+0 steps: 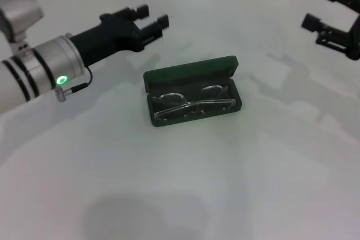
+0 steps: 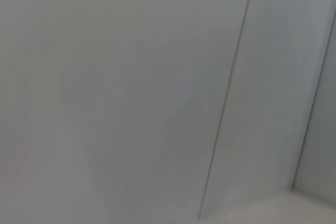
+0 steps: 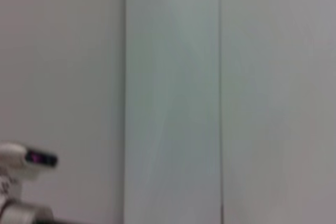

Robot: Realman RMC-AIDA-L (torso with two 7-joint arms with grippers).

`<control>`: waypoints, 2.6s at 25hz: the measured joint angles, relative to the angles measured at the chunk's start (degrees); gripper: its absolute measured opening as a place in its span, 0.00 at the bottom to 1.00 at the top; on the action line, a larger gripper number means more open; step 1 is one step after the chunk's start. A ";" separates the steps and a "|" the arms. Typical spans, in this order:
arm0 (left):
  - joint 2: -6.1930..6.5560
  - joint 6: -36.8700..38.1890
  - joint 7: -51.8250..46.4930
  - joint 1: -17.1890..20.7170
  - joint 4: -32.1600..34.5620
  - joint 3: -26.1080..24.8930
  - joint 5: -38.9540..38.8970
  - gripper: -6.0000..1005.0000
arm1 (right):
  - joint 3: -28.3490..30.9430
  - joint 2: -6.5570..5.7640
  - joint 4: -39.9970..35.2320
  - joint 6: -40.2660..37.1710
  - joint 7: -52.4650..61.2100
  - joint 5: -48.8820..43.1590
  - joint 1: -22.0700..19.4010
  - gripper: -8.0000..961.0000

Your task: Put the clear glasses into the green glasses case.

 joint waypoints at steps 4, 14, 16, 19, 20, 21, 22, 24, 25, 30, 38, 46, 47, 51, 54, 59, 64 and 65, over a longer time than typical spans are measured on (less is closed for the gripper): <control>-0.71 -8.26 -8.11 -2.24 2.40 0.19 9.35 0.59 | 1.40 0.11 -0.04 -1.36 -0.13 -0.19 -0.20 0.82; -1.24 -9.37 -19.47 -6.48 3.52 8.65 20.00 0.59 | 0.92 0.26 0.21 -0.14 -0.21 -0.62 0.42 0.82; -1.23 -8.78 -20.02 -6.47 3.59 10.04 20.07 0.59 | 0.88 0.29 0.23 -0.08 -0.22 -0.67 0.43 0.82; -1.22 -8.18 -19.99 -6.20 3.61 10.45 20.25 0.59 | 0.85 0.34 0.25 0.03 -0.24 -0.84 0.44 0.82; -1.22 -8.01 -19.88 -6.03 3.61 10.47 20.28 0.59 | 0.85 0.35 0.26 0.10 -0.24 -0.89 0.44 0.82; -1.22 -7.91 -19.76 -5.83 3.62 10.49 20.39 0.59 | 0.85 0.35 0.27 0.20 -0.24 -0.90 0.44 0.82; -1.22 -7.69 -19.63 -5.50 3.63 10.70 20.47 0.59 | 0.85 0.36 0.28 0.31 -0.25 -0.90 0.44 0.82; -1.22 -7.49 -19.54 -5.22 3.62 11.02 20.70 0.59 | 0.85 0.37 0.29 0.51 -0.26 -0.93 0.43 0.82; -1.22 -7.40 -19.51 -5.04 3.61 11.38 20.76 0.59 | 0.85 0.37 0.30 0.55 -0.26 -0.93 0.41 0.82; -1.23 -7.31 -18.72 -4.39 3.61 12.17 20.81 0.59 | 0.90 0.37 0.30 0.64 -0.27 -1.18 0.40 0.82; -0.83 -1.28 -9.54 -1.57 3.83 11.69 11.49 0.58 | -1.45 0.36 -0.37 0.27 0.97 -4.05 1.28 0.82; 2.73 19.36 -1.29 5.05 7.22 6.20 7.98 0.58 | -7.38 0.07 -0.46 -4.38 3.61 -13.71 7.54 0.82; 2.90 21.36 0.18 5.93 7.24 5.12 7.98 0.58 | -7.49 0.17 -0.49 -5.24 3.60 -14.38 8.19 0.82; 3.51 27.00 5.38 9.42 7.29 1.93 8.30 0.59 | -9.01 0.22 -0.01 -6.91 3.56 -15.06 9.90 0.82; 3.69 28.77 7.33 11.15 7.62 1.80 8.67 0.60 | -9.62 0.72 0.13 -5.62 3.37 -16.31 10.12 0.82; 3.73 30.17 9.10 13.45 8.36 2.26 9.27 0.61 | -9.76 1.95 0.17 -3.69 3.20 -17.65 10.80 0.82; 3.46 30.84 10.74 13.62 8.39 2.36 10.75 0.62 | -9.61 2.28 0.17 -2.74 3.04 -17.75 10.69 0.82; 3.41 30.98 11.03 13.54 8.42 2.36 11.18 0.62 | -9.55 2.31 0.18 -2.45 3.03 -17.74 10.60 0.82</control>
